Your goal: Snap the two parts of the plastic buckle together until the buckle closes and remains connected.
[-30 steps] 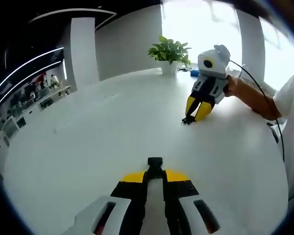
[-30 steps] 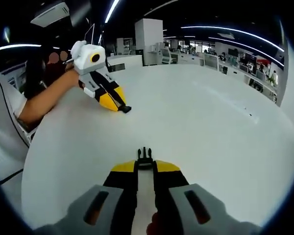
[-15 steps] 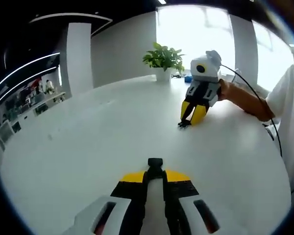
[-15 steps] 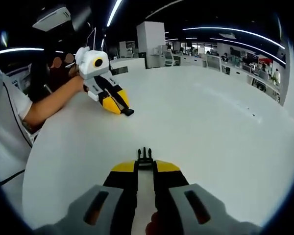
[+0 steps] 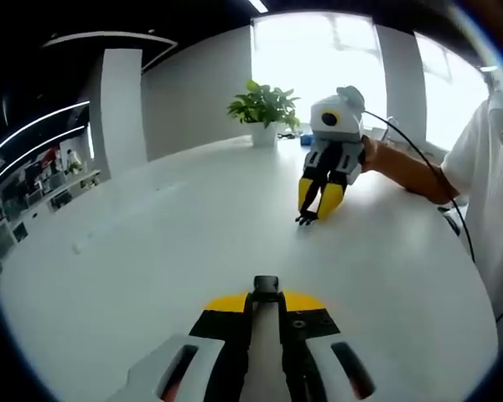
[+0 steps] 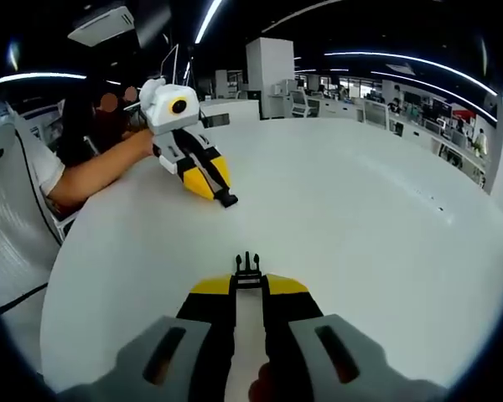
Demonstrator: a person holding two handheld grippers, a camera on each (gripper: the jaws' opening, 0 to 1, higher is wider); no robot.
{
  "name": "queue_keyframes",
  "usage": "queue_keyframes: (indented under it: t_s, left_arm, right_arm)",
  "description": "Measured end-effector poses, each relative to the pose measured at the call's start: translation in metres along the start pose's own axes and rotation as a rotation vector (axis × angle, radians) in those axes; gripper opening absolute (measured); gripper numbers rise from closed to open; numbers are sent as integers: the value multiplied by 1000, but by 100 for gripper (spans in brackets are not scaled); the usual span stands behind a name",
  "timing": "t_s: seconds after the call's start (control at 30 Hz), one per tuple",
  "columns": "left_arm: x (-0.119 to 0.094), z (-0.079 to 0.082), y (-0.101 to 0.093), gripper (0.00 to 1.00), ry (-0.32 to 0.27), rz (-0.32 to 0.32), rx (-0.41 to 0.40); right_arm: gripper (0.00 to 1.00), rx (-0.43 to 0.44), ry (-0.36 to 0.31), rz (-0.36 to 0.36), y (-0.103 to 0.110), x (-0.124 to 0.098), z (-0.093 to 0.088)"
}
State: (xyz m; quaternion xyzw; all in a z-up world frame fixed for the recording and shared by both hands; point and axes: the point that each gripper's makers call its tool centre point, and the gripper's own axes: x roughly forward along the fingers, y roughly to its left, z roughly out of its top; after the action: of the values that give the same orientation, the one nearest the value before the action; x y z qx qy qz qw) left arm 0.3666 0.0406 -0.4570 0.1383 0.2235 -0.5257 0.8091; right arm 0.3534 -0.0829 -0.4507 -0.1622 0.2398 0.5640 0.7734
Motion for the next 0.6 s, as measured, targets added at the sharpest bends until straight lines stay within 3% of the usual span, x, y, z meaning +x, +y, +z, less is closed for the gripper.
queue_keyframes:
  t_s: [0.37, 0.6]
  left_arm:
    - [2, 1, -19, 11, -3, -68, 29]
    - [2, -3, -22, 11, 21, -68, 47]
  right_arm:
    - [12, -50, -8, 39, 9, -1, 2]
    - [12, -99, 12, 55, 16, 2, 1]
